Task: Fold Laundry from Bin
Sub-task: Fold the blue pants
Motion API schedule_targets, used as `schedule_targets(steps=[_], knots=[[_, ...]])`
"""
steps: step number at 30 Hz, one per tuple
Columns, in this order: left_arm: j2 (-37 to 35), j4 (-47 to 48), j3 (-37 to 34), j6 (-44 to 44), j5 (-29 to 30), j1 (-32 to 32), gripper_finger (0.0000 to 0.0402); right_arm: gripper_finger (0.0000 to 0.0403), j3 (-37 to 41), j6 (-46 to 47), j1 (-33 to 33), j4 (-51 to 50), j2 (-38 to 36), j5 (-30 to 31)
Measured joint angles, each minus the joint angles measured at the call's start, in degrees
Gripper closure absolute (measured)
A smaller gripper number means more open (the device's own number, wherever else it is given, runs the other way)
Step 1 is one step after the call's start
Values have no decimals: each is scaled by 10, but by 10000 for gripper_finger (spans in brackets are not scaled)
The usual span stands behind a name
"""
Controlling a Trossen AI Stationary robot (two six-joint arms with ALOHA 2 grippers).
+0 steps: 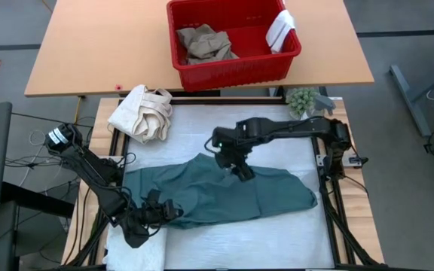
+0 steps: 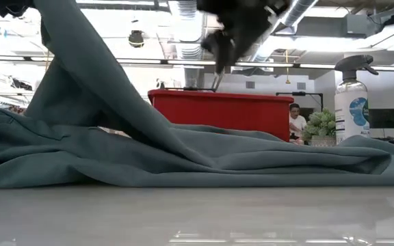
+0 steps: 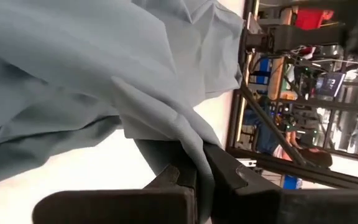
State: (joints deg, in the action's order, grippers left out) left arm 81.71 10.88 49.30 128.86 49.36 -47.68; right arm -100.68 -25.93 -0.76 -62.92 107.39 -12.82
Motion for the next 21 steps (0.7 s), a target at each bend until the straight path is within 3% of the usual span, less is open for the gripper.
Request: schedule_targets(steps=[9, 14, 21], knots=[[0, 5, 0, 0, 0, 0, 401, 179, 146, -62, 24, 119, 2, 33], [0, 7, 0, 0, -7, 0, 401, 180, 186, -67, 9, 190, 2, 39], [0, 5, 0, 0, -7, 0, 401, 180, 195, -69, 15, 212, 11, 37]])
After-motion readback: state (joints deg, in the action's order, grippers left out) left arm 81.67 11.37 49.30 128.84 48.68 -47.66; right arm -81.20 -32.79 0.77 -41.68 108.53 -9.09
